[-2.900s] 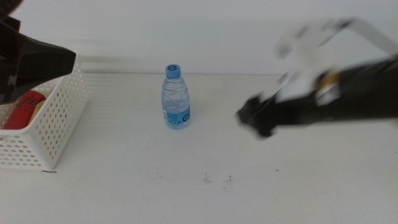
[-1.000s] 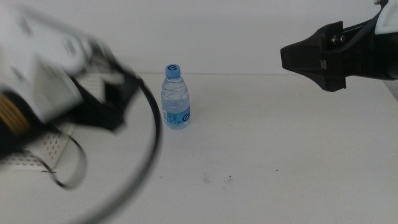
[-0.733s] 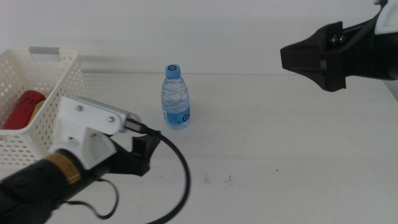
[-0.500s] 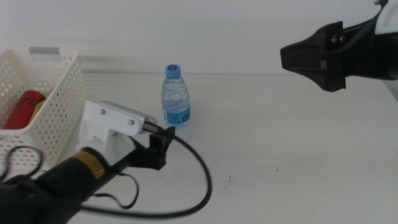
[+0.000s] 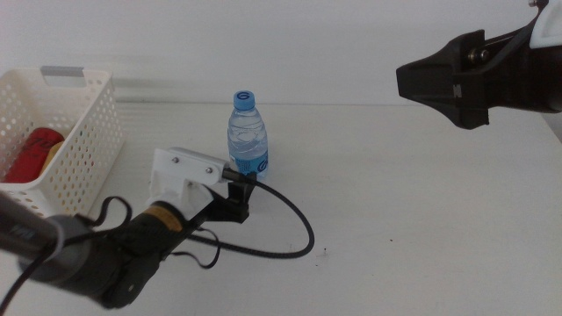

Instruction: Use arms to grab the bottles and put them into the dustbin to the left of the table.

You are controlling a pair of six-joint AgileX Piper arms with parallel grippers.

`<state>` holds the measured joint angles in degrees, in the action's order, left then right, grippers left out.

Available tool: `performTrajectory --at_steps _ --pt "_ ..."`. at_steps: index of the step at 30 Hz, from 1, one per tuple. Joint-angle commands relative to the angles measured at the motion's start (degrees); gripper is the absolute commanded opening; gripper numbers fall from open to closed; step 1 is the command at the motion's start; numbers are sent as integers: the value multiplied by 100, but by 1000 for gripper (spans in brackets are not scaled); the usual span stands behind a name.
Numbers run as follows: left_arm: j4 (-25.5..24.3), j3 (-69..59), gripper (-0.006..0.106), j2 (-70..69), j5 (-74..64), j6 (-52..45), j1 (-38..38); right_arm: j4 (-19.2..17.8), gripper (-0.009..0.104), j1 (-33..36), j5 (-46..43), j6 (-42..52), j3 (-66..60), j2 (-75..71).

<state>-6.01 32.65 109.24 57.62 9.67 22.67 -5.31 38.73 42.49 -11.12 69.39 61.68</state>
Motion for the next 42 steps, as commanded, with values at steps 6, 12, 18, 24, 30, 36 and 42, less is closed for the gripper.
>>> performTrajectory --at_steps 6,12,18,24,30,36,42 --pt "-302 1160 94 750 -163 77 -157 -33 93 2 -46 42 35 -25" --pt "-302 2072 94 1340 -662 77 -157 -33 93 2 -46 42 35 -25" --pt "-223 2689 94 1771 -720 67 -157 -33 93 2 -46 42 35 -25" --pt "-99 3098 92 1970 -1090 81 -157 -33 93 2 -46 42 35 -25" --pt "-188 3072 47 1755 -1293 92 -157 -33 93 2 -46 42 35 -25" --pt "-518 2796 -2 256 -3834 615 -157 -33 93 2 -46 42 35 -25" --pt "-458 3591 -2 -1081 -7327 274 -495 -33 93 2 -46 42 35 -25"
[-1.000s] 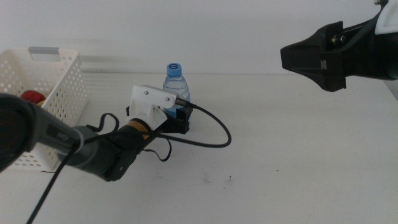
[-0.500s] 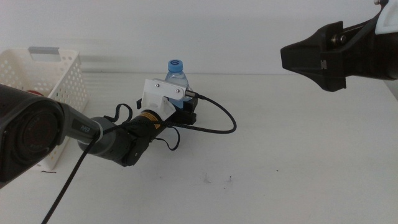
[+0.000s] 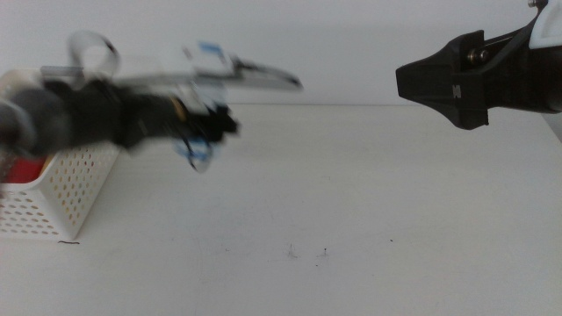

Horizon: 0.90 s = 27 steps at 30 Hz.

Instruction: Use arms to grab the bottles and put them into the dustbin to the left of the table.

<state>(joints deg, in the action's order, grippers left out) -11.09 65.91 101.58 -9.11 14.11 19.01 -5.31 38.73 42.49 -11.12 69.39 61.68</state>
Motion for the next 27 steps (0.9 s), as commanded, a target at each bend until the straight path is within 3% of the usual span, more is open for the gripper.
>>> performTrajectory --at_steps 1,6,11,15,20,27 --pt "170 542 -2 -372 -1160 -464 -235 -33 93 2 -46 42 35 -25" --pt "1311 2024 -2 -355 -3725 -2266 -1085 -33 93 2 -46 42 35 -25" --pt "1440 2858 -2 -345 -4859 -3043 -2015 -33 93 2 -46 42 35 -25" --pt "1880 3022 -2 -296 -5140 -3057 -2737 -33 93 2 -46 42 35 -25" --pt "1755 3022 -2 -22 -5227 -3216 -3217 -33 93 2 -46 42 35 -25" --pt "2042 3022 -1 631 -5106 -3383 -3540 -33 93 2 -46 42 35 -25"
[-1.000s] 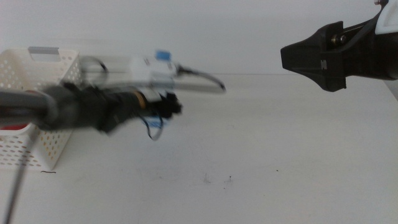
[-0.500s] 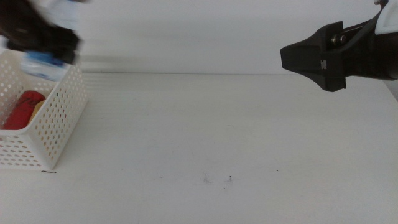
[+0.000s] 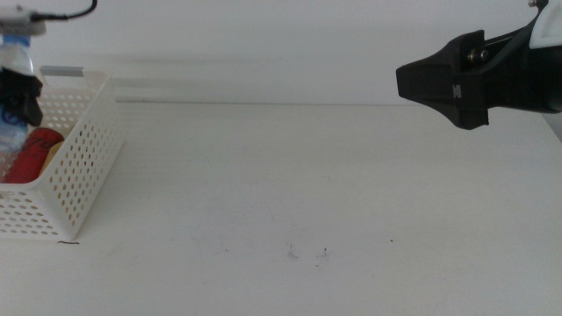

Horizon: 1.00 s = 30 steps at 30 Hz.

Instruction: Use arms to grab the bottles and put them into the dustbin to the left of the table.

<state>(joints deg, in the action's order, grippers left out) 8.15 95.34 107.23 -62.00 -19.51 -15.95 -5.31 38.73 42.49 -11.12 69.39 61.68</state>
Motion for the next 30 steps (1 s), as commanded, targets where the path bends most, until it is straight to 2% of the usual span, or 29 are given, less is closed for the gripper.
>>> performTrajectory --at_steps 1,4,6,13,21,26,30 --pt "92 79 0 144 184 -21 -60 -33 93 2 -46 42 35 -25" --pt "0 79 9 379 184 -6 -73 -33 93 2 -46 42 35 -25" --pt "20 79 23 530 205 -69 -73 -33 93 2 -46 42 35 -25" --pt "127 67 92 735 145 -214 -48 -33 93 2 -46 42 35 -25" --pt "157 -255 94 -202 -2 39 291 -33 93 2 -46 42 35 -25" --pt "316 -1664 94 -1742 1408 166 922 -33 93 2 -46 42 35 -25" --pt "801 -2993 94 -3475 2816 -368 1692 -33 93 2 -46 42 35 -25"
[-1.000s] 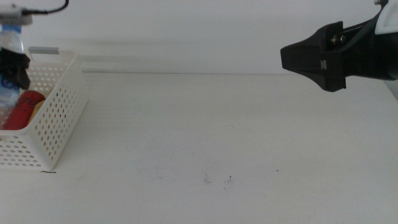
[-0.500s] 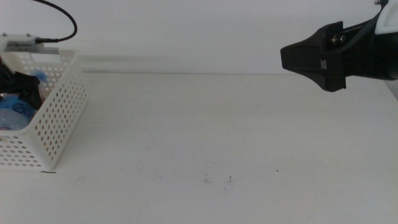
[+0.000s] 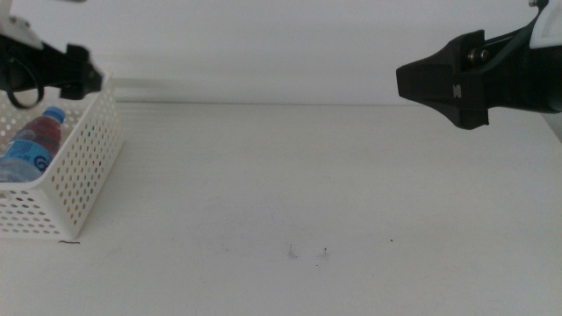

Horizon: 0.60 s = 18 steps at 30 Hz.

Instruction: Use arms to grab the bottles and put them into the dustbin to the left of the table.

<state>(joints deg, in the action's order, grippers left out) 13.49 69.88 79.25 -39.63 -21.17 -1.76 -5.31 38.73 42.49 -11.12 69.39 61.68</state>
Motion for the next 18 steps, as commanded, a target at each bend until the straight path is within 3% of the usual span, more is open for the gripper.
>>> performTrajectory --at_steps 1,5,8,18 --pt "371 -717 94 -1033 951 -332 447 -33 93 2 -46 42 35 -25" --pt "547 -1855 94 -2459 1938 -484 1169 -33 93 2 -46 42 35 -25" --pt "501 -2226 94 -3083 1995 -403 1232 -33 93 2 -46 42 35 -25" --pt "563 -2243 94 -3334 1611 -260 1205 -33 93 2 -46 42 35 -25"
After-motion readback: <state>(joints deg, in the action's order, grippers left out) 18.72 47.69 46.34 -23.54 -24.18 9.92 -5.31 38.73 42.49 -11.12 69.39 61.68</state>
